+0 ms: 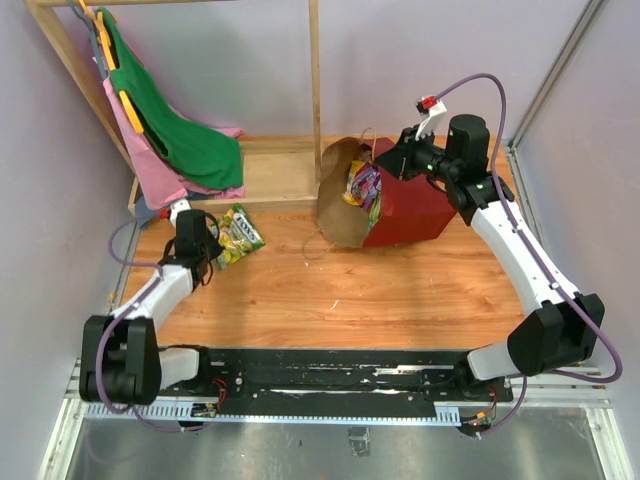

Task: Take the snacks out of the paper bag
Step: Place the snack at the center of the board.

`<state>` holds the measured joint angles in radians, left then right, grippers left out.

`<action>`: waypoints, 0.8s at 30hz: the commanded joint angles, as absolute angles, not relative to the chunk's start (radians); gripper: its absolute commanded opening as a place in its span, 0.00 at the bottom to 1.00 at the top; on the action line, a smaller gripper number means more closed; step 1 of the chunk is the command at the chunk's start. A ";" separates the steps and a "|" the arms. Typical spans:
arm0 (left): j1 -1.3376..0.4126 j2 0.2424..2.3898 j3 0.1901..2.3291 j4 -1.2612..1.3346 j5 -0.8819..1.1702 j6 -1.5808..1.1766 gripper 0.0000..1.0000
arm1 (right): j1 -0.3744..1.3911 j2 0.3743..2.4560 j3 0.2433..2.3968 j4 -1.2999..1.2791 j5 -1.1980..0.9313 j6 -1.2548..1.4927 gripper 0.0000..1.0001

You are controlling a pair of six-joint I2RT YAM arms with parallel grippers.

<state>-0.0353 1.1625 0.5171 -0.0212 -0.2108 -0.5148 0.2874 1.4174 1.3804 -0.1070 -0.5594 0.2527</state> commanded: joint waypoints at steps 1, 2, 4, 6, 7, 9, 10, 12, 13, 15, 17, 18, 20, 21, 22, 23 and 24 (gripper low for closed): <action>-0.015 1.312 0.681 -0.054 -0.465 -0.422 0.23 | 0.296 1.388 1.377 -0.085 -0.568 0.246 0.15; -0.009 1.364 0.718 -0.072 -0.501 -0.401 0.40 | 0.296 1.384 1.377 -0.091 -0.562 0.241 0.17; -0.003 1.417 0.782 -0.102 -0.557 -0.382 0.81 | 0.296 1.378 1.378 -0.101 -0.547 0.229 0.21; -0.003 1.430 0.839 -0.126 -0.555 -0.372 0.96 | 0.296 1.378 1.382 -0.108 -0.540 0.220 0.25; -0.002 1.420 0.855 -0.133 -0.530 -0.372 0.99 | 0.297 1.378 1.382 -0.110 -0.538 0.216 0.26; -0.003 1.376 0.858 -0.127 -0.430 -0.377 1.00 | 0.296 1.380 1.384 -0.113 -0.533 0.211 0.28; -0.006 1.349 0.848 -0.113 -0.349 -0.379 1.00 | 0.296 1.382 1.385 -0.114 -0.532 0.211 0.28; -0.036 1.315 0.827 -0.090 -0.231 -0.401 1.00 | 0.296 1.391 1.389 -0.114 -0.533 0.214 0.29; -0.069 1.309 0.819 -0.093 -0.214 -0.411 1.00 | 0.297 1.395 1.391 -0.113 -0.535 0.215 0.29; -0.170 1.318 0.799 -0.106 -0.258 -0.427 1.00 | 0.297 1.400 1.392 -0.112 -0.540 0.218 0.29; -0.247 1.334 0.762 -0.098 -0.313 -0.446 1.00 | 0.298 1.402 1.391 -0.112 -0.540 0.219 0.30; -0.266 1.339 0.738 -0.083 -0.329 -0.461 1.00 | 0.297 1.400 1.391 -0.113 -0.538 0.220 0.30; -0.268 1.347 0.690 -0.045 -0.336 -0.490 1.00 | 0.297 1.396 1.388 -0.106 -0.540 0.225 0.30; -0.268 1.351 0.675 -0.038 -0.343 -0.502 1.00 | 0.296 1.397 1.386 -0.104 -0.544 0.228 0.30; -0.268 1.356 0.659 -0.021 -0.347 -0.506 1.00 | 0.297 1.396 1.385 -0.100 -0.548 0.231 0.30; -0.268 1.359 0.642 0.004 -0.348 -0.504 1.00 | 0.298 1.396 1.385 -0.098 -0.549 0.234 0.30; -0.268 1.366 0.626 0.024 -0.358 -0.503 1.00 | 0.297 1.398 1.384 -0.097 -0.550 0.235 0.30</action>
<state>-0.2760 1.3491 0.6739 -0.0601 -0.3130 -0.4675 0.2874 1.4055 1.3804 -0.1108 -0.5491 0.2317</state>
